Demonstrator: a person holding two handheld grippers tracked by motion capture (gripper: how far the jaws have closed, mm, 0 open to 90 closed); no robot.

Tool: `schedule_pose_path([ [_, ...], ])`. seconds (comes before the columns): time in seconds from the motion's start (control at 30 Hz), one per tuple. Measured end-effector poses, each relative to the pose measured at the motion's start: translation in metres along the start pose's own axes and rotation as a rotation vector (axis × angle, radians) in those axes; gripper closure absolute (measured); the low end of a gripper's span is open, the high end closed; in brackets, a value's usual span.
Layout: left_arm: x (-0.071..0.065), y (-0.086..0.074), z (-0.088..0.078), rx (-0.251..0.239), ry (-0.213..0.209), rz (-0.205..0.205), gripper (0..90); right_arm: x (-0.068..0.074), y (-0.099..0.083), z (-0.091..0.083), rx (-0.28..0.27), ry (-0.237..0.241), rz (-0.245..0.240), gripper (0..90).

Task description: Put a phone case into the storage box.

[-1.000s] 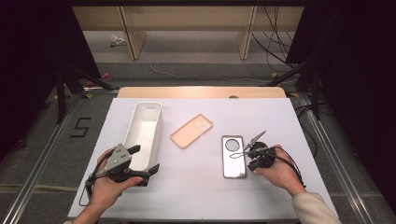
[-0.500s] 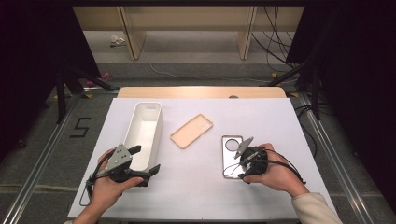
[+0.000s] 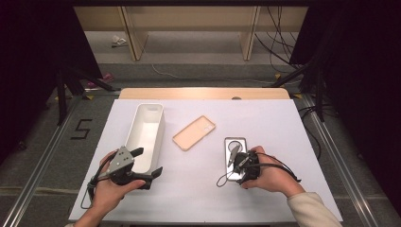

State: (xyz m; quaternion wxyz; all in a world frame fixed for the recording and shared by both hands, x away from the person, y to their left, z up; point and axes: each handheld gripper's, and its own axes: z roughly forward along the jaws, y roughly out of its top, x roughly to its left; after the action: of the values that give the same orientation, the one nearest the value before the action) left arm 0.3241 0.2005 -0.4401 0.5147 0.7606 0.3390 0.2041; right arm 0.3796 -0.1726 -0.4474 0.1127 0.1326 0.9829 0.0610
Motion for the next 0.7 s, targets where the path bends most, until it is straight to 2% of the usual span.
schedule_pose_path([
  [0.07, 0.0, 0.0, 0.0, 0.001, -0.001, 0.001, 3.2, 0.0, 0.003, 0.003, 0.02, 0.002, -0.031, 32.3],
  [0.17, 0.0, 0.0, 0.0, 0.0, -0.001, 0.001, 3.2, 0.0, 0.005, 0.004, 0.033, -0.004, -0.044, 32.9],
  [0.57, 0.0, 0.0, 0.0, 0.0, -0.003, 0.005, 3.2, 0.0, 0.012, 0.008, 0.078, 0.005, -0.074, 35.9],
  [0.7, -0.001, 0.0, 0.0, 0.001, -0.005, 0.004, 3.2, 0.0, 0.013, 0.009, 0.085, 0.015, -0.085, 40.0],
])
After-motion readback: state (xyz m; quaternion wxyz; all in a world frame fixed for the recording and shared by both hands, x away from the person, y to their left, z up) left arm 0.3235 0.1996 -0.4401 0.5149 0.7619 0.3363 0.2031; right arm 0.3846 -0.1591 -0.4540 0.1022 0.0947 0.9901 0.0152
